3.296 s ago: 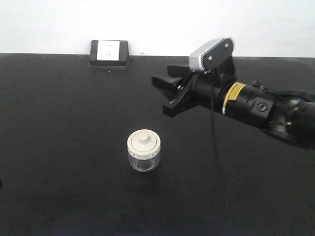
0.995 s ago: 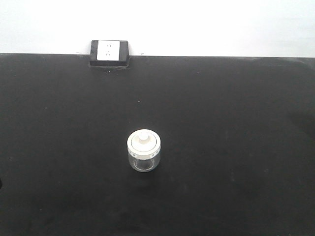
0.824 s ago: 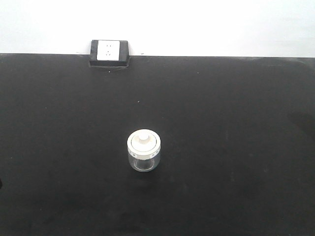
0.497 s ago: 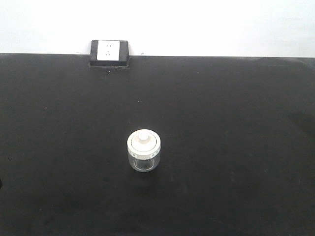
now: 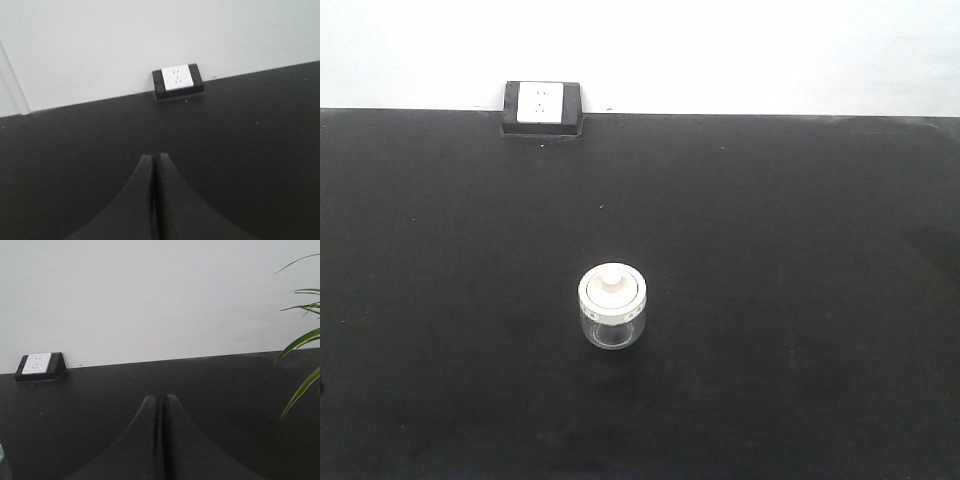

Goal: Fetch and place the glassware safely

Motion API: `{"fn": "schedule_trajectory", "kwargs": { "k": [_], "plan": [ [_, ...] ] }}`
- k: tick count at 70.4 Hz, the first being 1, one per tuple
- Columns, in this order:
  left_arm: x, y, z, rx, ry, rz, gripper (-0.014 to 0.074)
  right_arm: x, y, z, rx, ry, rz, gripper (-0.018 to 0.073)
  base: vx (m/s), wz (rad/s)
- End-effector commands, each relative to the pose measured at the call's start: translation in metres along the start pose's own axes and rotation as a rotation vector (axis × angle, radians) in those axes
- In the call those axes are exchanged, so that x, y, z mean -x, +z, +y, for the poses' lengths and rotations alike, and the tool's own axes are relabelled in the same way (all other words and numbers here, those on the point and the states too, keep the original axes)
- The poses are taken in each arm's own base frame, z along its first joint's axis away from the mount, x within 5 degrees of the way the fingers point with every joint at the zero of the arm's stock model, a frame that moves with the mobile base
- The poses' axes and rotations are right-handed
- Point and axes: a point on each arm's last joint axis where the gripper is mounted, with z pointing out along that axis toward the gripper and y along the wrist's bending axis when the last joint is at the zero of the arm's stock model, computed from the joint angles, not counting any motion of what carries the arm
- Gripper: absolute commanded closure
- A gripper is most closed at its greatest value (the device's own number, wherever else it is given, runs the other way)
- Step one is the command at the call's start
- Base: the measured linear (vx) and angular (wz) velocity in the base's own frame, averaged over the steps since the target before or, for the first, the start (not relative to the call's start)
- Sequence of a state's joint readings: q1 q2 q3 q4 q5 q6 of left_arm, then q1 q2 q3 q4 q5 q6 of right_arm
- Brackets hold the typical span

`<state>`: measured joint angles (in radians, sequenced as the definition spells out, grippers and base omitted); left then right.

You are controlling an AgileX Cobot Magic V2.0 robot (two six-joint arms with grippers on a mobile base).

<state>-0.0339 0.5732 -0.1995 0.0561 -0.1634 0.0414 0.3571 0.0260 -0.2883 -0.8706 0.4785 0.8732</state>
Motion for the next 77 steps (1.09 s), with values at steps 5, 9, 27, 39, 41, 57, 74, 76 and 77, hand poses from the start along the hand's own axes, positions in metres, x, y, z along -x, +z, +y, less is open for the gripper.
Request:
{"fn": "schedule_trajectory", "kwargs": {
  "k": [5, 9, 27, 39, 41, 57, 74, 76, 77],
  "plan": [
    [-0.009, -0.015, -0.001, 0.004, -0.014, -0.089, 0.0603, 0.011, -0.001, 0.002, 0.021, -0.024, -0.049, 0.0560, 0.00, 0.00],
    [-0.022, -0.022, -0.003, 0.005, -0.014, -0.096, 0.0603, 0.011, -0.001, 0.002, 0.021, -0.024, -0.049, 0.0560, 0.00, 0.00],
    [-0.058, -0.045, -0.006, 0.012, -0.013, -0.105, 0.0603, 0.011, -0.001, 0.002, 0.021, -0.024, -0.049, 0.0560, 0.00, 0.00],
    [-0.064, -0.055, -0.006, 0.020, -0.015, -0.113, 0.0603, 0.011, -0.001, 0.002, 0.021, -0.024, -0.049, 0.0560, 0.00, 0.00],
    [-0.065, -0.056, -0.006, 0.020, -0.019, -0.116, 0.0603, 0.011, -0.001, 0.002, 0.021, -0.024, -0.049, 0.0560, 0.00, 0.00],
    [-0.066, -0.056, -0.006, 0.016, -0.051, -0.102, 0.0603, 0.011, -0.001, 0.002, 0.021, -0.023, -0.049, 0.0560, 0.00, 0.00],
    [-0.066, -0.056, -0.006, 0.016, -0.048, -0.103, 0.0603, 0.011, -0.001, 0.002, 0.021, -0.023, -0.049, 0.0560, 0.00, 0.00],
    [-0.066, -0.056, -0.006, 0.016, -0.048, -0.103, 0.0603, 0.011, -0.001, 0.002, 0.021, -0.023, -0.049, 0.0560, 0.00, 0.00],
    [-0.066, -0.056, -0.006, 0.016, -0.048, -0.103, 0.0603, 0.011, -0.001, 0.002, 0.021, -0.023, -0.049, 0.0560, 0.00, 0.00]
  ]
}}
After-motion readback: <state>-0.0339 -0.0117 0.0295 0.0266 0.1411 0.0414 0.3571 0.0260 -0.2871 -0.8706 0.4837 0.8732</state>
